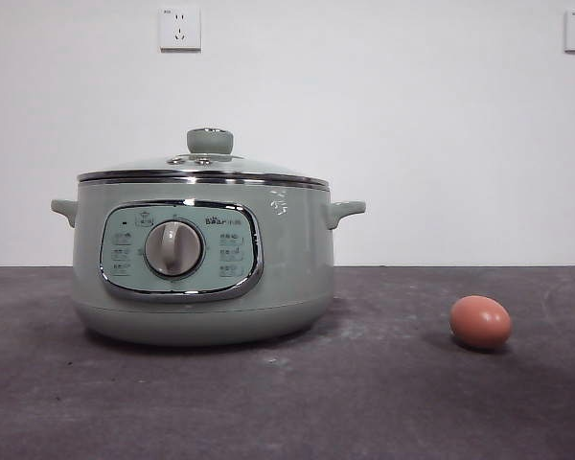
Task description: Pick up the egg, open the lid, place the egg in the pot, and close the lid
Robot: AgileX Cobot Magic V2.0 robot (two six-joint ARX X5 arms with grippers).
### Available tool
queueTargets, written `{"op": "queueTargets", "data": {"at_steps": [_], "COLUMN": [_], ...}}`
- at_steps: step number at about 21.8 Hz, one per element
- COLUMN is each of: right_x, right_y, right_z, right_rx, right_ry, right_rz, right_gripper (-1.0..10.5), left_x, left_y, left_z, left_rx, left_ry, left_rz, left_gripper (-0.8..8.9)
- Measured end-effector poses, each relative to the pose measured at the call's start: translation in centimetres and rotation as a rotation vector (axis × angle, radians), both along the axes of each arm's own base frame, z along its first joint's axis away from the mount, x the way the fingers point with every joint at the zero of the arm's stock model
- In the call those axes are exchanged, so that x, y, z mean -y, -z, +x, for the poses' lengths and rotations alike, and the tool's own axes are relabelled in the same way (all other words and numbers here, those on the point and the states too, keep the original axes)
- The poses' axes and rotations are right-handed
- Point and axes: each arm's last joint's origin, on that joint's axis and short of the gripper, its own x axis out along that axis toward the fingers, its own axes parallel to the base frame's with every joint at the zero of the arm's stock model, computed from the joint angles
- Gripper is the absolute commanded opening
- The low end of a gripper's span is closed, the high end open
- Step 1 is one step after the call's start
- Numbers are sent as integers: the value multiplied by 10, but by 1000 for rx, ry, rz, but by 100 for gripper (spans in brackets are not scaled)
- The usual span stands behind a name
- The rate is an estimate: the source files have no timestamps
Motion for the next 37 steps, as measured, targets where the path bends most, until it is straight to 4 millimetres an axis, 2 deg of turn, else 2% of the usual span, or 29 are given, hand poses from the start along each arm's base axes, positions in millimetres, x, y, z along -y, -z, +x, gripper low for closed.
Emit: {"op": "queueTargets", "data": {"at_steps": [6,12,16,23,28,31,37], "right_x": [0,0,0,0,0,0,0], "right_y": [0,0,0,0,-1,-10,-49], "right_z": [0,0,0,0,0,0,5], "right_rx": [23,22,-16,-108,-136,-141,-132], "right_ry": [-21,-23,10,94,115,118,115], "right_rz": [-107,-98,74,522,630,646,645], "right_gripper": [1,1,1,0,-11,-11,-11], "left_x": [0,0,1,4,6,7,7], "left_y": [0,0,0,-1,-2,-11,-56], "left_z": [0,0,0,0,0,-3,-8], "left_rx": [0,0,0,11,7,1,80], "left_ry": [0,1,22,137,187,184,196], "left_rz": [0,0,-4,-98,-193,-238,-253], "left_gripper": [-3,-3,-3,-6,-6,-6,-6]}}
